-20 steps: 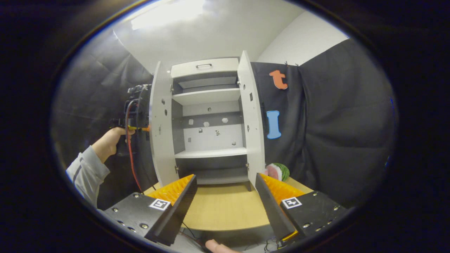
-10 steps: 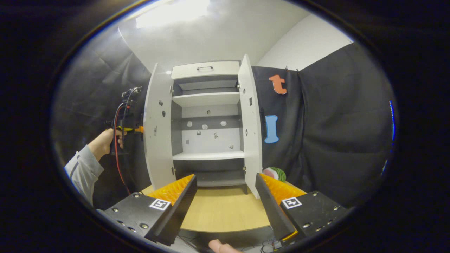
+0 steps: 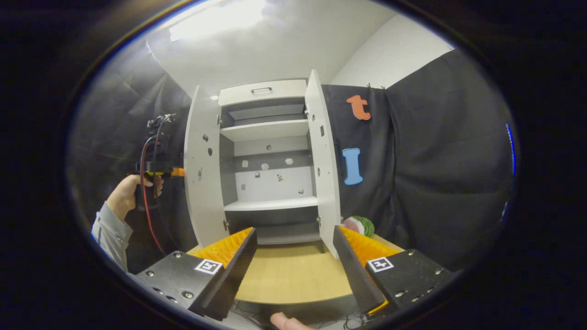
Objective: Open the right door of the double-door shoe cabinet with the right hand, and open the left door with the left hand.
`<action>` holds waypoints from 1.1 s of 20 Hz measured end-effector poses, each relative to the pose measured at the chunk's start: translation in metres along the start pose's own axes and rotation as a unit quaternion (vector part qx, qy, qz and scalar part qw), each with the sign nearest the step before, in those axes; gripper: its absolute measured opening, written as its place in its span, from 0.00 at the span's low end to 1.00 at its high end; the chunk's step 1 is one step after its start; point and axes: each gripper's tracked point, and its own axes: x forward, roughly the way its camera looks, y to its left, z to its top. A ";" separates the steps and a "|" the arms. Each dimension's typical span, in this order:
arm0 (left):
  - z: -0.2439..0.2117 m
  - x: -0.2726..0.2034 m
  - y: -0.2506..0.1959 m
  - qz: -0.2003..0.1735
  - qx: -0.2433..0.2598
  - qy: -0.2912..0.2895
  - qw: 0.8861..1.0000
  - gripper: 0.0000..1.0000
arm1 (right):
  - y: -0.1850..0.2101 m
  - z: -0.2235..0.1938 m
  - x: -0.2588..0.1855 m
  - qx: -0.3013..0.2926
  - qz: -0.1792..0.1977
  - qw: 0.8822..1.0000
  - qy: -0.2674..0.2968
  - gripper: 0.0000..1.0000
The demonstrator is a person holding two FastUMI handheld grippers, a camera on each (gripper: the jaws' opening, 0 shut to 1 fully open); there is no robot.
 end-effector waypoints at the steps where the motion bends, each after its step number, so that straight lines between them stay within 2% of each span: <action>1: 0.003 -0.011 -0.005 0.000 -0.004 -0.005 1.000 0.70 | 0.000 0.001 0.001 -0.002 -0.001 1.000 0.000 0.99; 3: 0.001 -0.030 -0.012 0.003 0.001 -0.005 1.000 0.84 | -0.001 0.001 0.003 -0.004 -0.006 1.000 -0.001 0.99; 4: 0.000 -0.041 -0.016 0.003 0.003 -0.004 1.000 0.97 | -0.001 0.002 0.004 -0.006 -0.008 1.000 -0.002 0.99; 5: -0.003 -0.052 -0.021 0.002 0.001 0.002 1.000 0.99 | -0.002 0.003 0.003 -0.007 -0.011 1.000 -0.004 0.97; 7: -0.008 -0.077 -0.035 -0.003 -0.016 0.008 1.000 0.99 | -0.003 0.004 0.003 -0.009 -0.014 1.000 -0.006 0.97; 12: -0.016 -0.138 -0.067 -0.015 -0.010 -0.014 1.000 0.98 | -0.005 0.004 0.003 -0.010 -0.015 1.000 -0.006 0.99; 14: -0.020 -0.161 -0.072 -0.009 -0.015 -0.018 1.000 0.98 | -0.007 0.003 0.002 -0.009 -0.016 1.000 -0.006 0.99; 22: -0.055 -0.219 -0.105 -0.029 -0.034 -0.015 0.999 0.98 | -0.016 0.006 -0.001 -0.002 -0.019 1.000 -0.008 0.97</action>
